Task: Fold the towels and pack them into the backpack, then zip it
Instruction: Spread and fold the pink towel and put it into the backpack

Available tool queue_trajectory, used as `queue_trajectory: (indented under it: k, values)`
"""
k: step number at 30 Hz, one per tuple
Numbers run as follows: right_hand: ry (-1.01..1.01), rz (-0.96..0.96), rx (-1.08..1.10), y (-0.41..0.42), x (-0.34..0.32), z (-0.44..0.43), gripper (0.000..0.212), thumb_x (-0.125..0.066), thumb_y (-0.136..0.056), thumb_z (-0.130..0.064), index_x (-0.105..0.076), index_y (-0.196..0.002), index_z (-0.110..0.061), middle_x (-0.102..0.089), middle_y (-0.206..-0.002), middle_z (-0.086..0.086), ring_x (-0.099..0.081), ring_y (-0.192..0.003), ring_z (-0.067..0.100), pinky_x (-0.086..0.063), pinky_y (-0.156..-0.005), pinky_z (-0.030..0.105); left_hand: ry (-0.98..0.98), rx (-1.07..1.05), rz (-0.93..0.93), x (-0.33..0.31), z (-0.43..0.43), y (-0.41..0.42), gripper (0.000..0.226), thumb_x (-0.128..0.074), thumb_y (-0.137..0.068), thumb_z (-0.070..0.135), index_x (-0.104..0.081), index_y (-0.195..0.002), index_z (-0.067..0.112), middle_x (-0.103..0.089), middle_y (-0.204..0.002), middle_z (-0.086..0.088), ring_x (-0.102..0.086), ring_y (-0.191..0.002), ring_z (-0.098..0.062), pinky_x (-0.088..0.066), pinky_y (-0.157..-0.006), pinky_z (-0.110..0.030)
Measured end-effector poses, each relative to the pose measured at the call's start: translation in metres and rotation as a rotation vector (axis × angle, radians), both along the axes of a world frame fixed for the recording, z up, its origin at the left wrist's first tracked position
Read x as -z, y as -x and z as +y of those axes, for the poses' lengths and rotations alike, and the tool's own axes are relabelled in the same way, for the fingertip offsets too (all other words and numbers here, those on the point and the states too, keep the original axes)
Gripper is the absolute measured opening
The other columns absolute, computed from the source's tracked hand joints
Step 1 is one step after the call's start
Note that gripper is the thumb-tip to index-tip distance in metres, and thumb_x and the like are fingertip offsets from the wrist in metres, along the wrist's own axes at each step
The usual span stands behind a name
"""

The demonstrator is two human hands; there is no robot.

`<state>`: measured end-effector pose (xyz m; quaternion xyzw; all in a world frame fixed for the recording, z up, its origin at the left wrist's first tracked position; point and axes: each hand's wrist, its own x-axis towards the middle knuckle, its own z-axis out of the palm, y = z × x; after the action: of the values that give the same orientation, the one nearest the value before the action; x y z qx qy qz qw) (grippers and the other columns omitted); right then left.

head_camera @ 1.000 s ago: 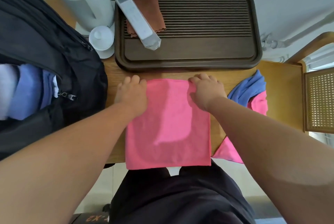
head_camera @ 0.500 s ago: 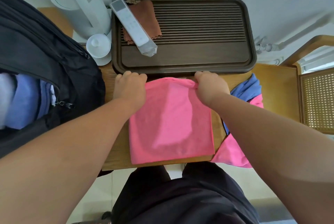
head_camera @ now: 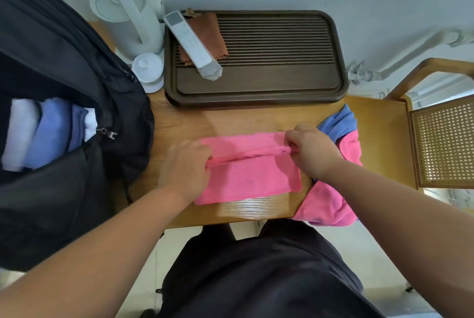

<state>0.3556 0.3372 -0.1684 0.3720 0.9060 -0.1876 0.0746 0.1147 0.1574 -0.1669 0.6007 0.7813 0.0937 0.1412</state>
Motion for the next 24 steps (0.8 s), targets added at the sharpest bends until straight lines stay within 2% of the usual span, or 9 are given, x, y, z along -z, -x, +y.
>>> queue_trajectory:
  k: [2, 5, 10, 15, 20, 24]
  values:
    - [0.008, 0.005, -0.001, -0.013, 0.002, -0.015, 0.013, -0.059, -0.077, 0.0, -0.064, -0.085, -0.009, -0.053, -0.086, 0.009, -0.058, -0.083, 0.036, -0.045, -0.065, 0.037, 0.022, -0.001, -0.03, 0.008, -0.023, -0.009, 0.015, -0.068, -0.072, 0.008, -0.058, -0.069, 0.02, -0.058, -0.075, 0.001, -0.054, -0.077, -0.027, -0.037, -0.069, -0.036]
    - [0.005, -0.01, 0.016, -0.03, 0.006, -0.034, 0.015, -0.06, -0.079, 0.001, -0.069, -0.089, -0.006, -0.055, -0.089, 0.011, -0.057, -0.081, 0.033, -0.04, -0.062, 0.033, 0.022, 0.051, -0.043, 0.021, -0.047, -0.021, 0.012, -0.067, -0.066, 0.01, -0.06, -0.067, 0.019, -0.057, -0.072, 0.001, -0.056, -0.072, -0.027, -0.044, -0.065, -0.036]
    - [0.009, -0.013, 0.046, -0.045, 0.015, -0.055, 0.017, -0.062, -0.079, 0.001, -0.07, -0.087, -0.011, -0.056, -0.087, 0.008, -0.057, -0.082, 0.034, -0.05, -0.066, 0.042, 0.027, 0.227, 0.07, 0.031, -0.065, -0.03, 0.008, -0.062, -0.06, 0.014, -0.059, -0.059, 0.021, -0.052, -0.062, 0.003, -0.056, -0.06, -0.025, -0.046, -0.057, -0.031]
    - [-0.051, -0.081, 0.067, -0.046, 0.016, -0.068, 0.024, -0.057, -0.079, 0.005, -0.07, -0.09, -0.012, -0.058, -0.091, 0.008, -0.056, -0.088, 0.033, -0.052, -0.068, 0.042, 0.016, 0.242, 0.173, 0.036, -0.071, -0.025, 0.01, -0.058, -0.06, 0.01, -0.059, -0.056, 0.02, -0.049, -0.06, 0.001, -0.054, -0.06, -0.027, -0.044, -0.057, -0.033]
    - [-0.16, 0.117, 0.159, -0.032, 0.006, -0.067, 0.019, -0.062, -0.073, 0.008, -0.069, -0.081, -0.008, -0.054, -0.084, 0.011, -0.058, -0.077, 0.035, -0.049, -0.057, 0.038, -0.13, 0.187, 0.164, 0.022, -0.058, -0.02, 0.009, -0.058, -0.065, 0.008, -0.056, -0.061, 0.015, -0.049, -0.064, -0.003, -0.052, -0.061, -0.029, -0.038, -0.058, -0.035]
    - [-0.248, 0.313, 0.223, -0.022, -0.016, -0.056, 0.02, -0.062, -0.073, 0.008, -0.066, -0.08, -0.01, -0.053, -0.082, 0.009, -0.057, -0.069, 0.033, -0.046, -0.052, 0.037, -0.325, 0.095, 0.121, 0.005, -0.046, -0.007, 0.01, -0.06, -0.071, 0.002, -0.057, -0.065, 0.01, -0.049, -0.067, -0.007, -0.049, -0.062, -0.029, -0.032, -0.059, -0.036]
